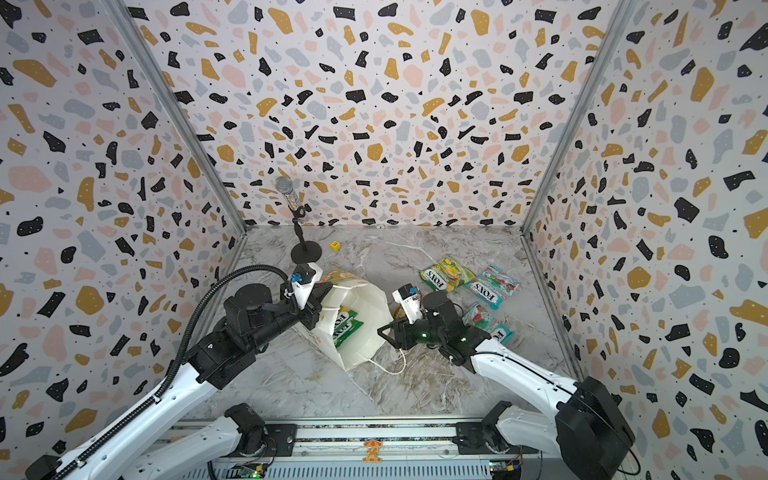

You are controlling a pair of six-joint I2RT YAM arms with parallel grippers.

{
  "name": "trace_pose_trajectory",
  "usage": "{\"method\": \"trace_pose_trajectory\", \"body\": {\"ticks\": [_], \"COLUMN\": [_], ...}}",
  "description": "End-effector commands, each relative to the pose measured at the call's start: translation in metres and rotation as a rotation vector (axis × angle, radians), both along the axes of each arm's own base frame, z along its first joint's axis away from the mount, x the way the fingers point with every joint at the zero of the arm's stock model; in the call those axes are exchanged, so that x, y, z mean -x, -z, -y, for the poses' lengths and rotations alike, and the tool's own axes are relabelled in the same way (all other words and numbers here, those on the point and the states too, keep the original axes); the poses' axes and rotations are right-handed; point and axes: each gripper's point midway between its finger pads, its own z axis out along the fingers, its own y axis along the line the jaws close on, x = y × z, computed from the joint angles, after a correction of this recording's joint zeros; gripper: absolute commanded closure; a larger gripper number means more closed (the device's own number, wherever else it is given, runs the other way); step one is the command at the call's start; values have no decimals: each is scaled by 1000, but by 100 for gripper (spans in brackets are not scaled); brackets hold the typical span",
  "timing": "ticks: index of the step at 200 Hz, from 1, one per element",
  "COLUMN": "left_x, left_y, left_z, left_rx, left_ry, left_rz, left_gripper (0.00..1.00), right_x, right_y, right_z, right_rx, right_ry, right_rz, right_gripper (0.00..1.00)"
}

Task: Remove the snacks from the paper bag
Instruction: 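Move the open right gripper back into the bag toward the green packets, then grasp the green Spring Tea packet inside the bag with the right gripper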

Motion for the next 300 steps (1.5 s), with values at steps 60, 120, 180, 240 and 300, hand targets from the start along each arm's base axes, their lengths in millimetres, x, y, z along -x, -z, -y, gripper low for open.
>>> {"method": "trace_pose_trajectory", "body": {"ticks": [60, 120, 180, 240, 300], "left_x": [-1, 1, 1, 2, 2], "left_y": [-11, -12, -11, -11, -11], "left_z": [1, 2, 3, 4, 5], "left_rx": [30, 34, 35, 36, 37], "left_ry": [2, 13, 19, 25, 29], "left_rz": [43, 45, 43, 42, 41], "left_gripper": [100, 100, 100, 100, 100], "right_x": [4, -23, -51, -60, -73], "right_y": [8, 31, 43, 47, 60], "right_z": [-67, -91, -102, -119, -124], "right_rx": [41, 51, 8, -26, -21], "right_ry": [-53, 64, 251, 258, 294], "right_rz": [27, -80, -215, -260, -297], "right_gripper": [48, 51, 52, 52, 52]}}
